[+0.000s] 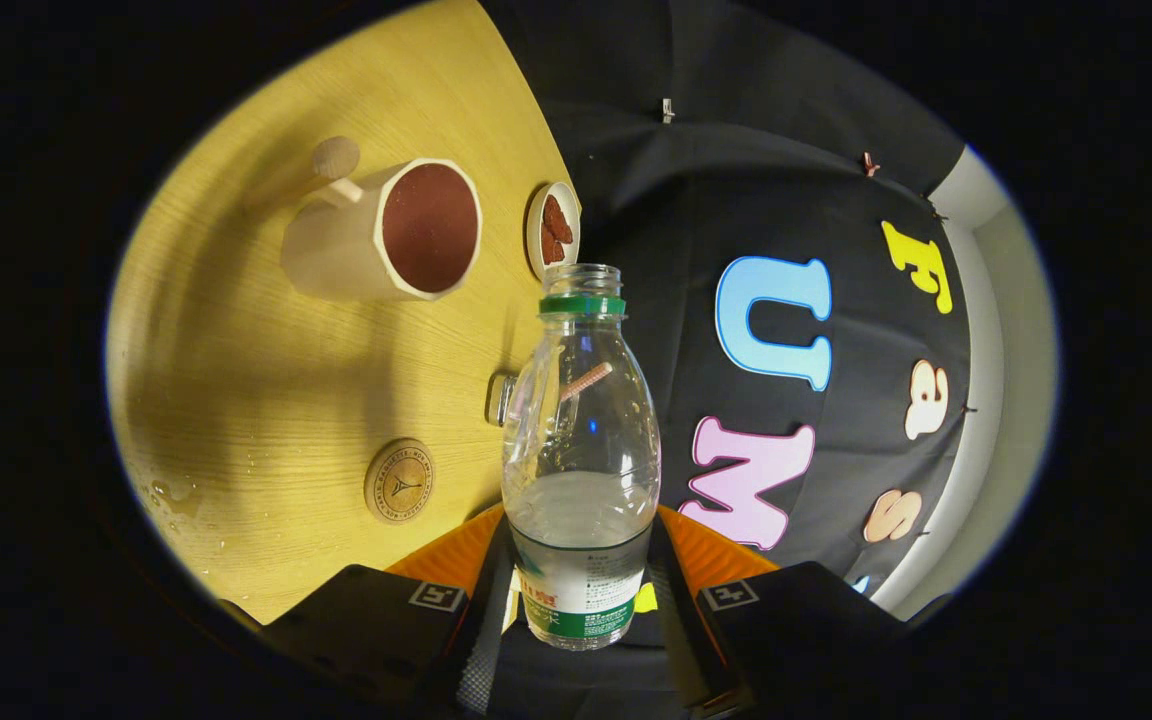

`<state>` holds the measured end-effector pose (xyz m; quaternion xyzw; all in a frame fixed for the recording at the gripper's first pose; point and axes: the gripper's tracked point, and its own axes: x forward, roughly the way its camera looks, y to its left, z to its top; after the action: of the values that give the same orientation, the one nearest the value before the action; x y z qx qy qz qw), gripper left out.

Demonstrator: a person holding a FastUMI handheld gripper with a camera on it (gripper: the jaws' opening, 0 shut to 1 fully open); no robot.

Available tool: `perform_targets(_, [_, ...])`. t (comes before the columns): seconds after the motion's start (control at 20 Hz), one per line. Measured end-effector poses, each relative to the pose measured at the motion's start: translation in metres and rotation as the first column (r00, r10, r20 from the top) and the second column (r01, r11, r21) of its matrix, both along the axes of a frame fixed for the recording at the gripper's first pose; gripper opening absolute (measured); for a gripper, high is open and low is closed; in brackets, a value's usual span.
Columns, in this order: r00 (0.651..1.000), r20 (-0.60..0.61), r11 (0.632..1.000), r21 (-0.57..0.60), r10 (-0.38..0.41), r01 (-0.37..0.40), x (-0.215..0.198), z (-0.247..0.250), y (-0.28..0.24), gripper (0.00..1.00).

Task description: Take the bottle from table, then pour the juice into the cup, finally place the bottle on the coaster

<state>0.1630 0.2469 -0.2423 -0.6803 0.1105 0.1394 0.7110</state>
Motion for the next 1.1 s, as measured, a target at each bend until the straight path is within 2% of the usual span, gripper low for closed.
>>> perform_targets(1.1, [0.998,0.019,0.992,-0.115,0.055,-0.053,0.012,0.003,0.004,0.7])
